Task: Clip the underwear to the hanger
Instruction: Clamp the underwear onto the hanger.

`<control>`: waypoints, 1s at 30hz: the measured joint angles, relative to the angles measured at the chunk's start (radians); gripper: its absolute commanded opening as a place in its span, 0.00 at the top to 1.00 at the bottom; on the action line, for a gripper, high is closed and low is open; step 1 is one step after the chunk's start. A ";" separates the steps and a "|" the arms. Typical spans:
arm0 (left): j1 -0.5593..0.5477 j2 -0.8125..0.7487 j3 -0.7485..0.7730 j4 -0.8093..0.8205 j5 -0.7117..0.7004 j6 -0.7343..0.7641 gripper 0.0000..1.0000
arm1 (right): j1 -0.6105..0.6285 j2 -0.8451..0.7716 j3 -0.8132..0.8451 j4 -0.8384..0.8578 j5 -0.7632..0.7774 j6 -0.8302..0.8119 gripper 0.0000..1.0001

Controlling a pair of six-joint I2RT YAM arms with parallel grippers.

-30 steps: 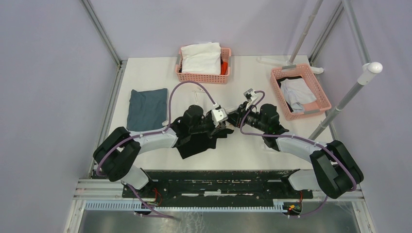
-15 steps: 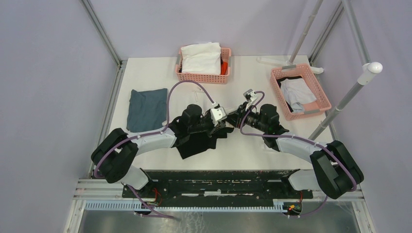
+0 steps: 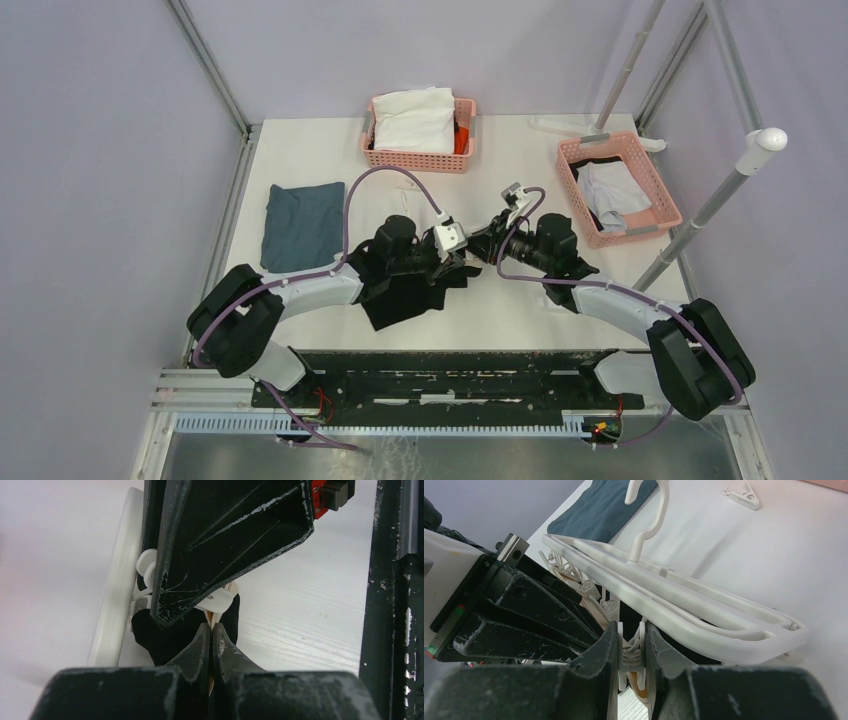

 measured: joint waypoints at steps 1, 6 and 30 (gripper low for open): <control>0.000 -0.001 0.000 0.000 0.001 0.000 0.97 | 0.000 0.000 0.003 -0.003 0.000 -0.003 0.99; 0.000 -0.008 0.000 0.000 0.011 0.000 0.97 | 0.000 0.000 0.005 -0.007 0.000 -0.008 0.99; 0.000 -0.014 0.000 -0.053 0.060 0.035 0.97 | 0.000 0.000 0.018 -0.026 0.000 -0.012 0.99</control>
